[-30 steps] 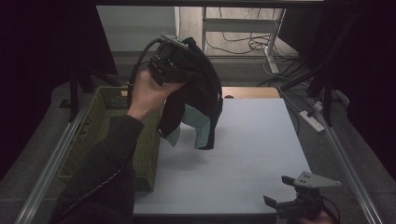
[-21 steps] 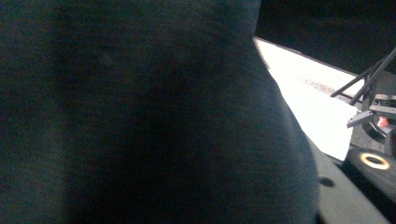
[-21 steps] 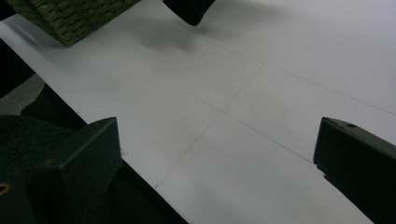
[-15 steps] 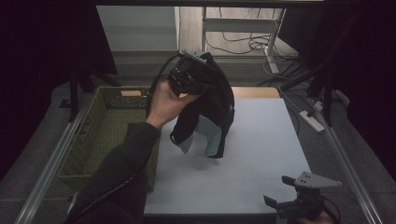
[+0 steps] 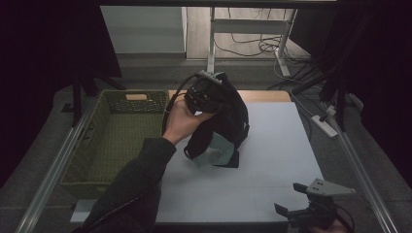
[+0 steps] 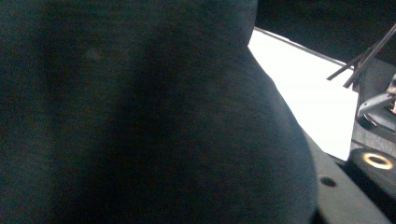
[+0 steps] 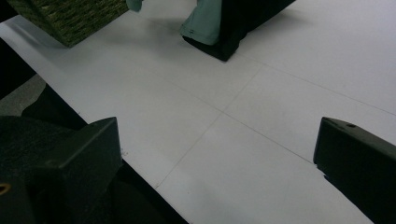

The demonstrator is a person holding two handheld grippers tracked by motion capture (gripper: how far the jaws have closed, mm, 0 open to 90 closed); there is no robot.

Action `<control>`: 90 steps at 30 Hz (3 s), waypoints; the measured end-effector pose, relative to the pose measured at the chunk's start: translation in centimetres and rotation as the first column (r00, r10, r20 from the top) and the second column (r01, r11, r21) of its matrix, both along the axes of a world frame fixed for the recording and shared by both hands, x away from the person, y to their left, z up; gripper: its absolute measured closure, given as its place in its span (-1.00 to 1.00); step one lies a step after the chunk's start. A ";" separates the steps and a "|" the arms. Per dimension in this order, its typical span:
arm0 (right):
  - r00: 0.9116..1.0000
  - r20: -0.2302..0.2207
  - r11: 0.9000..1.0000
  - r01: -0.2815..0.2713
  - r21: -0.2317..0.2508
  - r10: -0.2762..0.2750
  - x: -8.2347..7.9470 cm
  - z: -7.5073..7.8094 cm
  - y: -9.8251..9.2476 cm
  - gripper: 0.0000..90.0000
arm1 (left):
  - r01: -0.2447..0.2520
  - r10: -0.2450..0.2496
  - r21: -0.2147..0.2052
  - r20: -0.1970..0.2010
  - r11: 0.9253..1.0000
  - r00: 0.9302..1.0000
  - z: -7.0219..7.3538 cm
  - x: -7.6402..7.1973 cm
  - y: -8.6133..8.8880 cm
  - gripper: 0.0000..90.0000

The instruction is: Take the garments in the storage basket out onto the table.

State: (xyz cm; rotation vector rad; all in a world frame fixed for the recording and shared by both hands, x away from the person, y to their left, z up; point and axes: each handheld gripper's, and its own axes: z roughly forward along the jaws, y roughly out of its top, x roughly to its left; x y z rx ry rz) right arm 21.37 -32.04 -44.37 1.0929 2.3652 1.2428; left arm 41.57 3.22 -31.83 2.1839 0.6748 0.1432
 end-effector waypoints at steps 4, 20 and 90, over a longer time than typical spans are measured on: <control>1.000 0.000 1.000 -0.001 0.000 0.001 0.0 0.0 0.0 -0.98 | -0.005 0.006 0.031 -0.023 1.000 1.000 -1.7 0.3 -0.4 0.66; 1.000 0.000 1.000 -0.001 -0.003 0.001 0.0 0.0 0.0 -0.98 | -0.057 0.064 0.128 -0.052 0.990 0.997 -7.0 0.8 -0.7 0.63; 1.000 -0.008 1.000 -0.001 -0.018 0.001 0.1 0.0 0.2 -0.98 | -0.126 0.130 0.034 -0.145 0.991 0.981 -9.9 -1.5 3.2 -0.97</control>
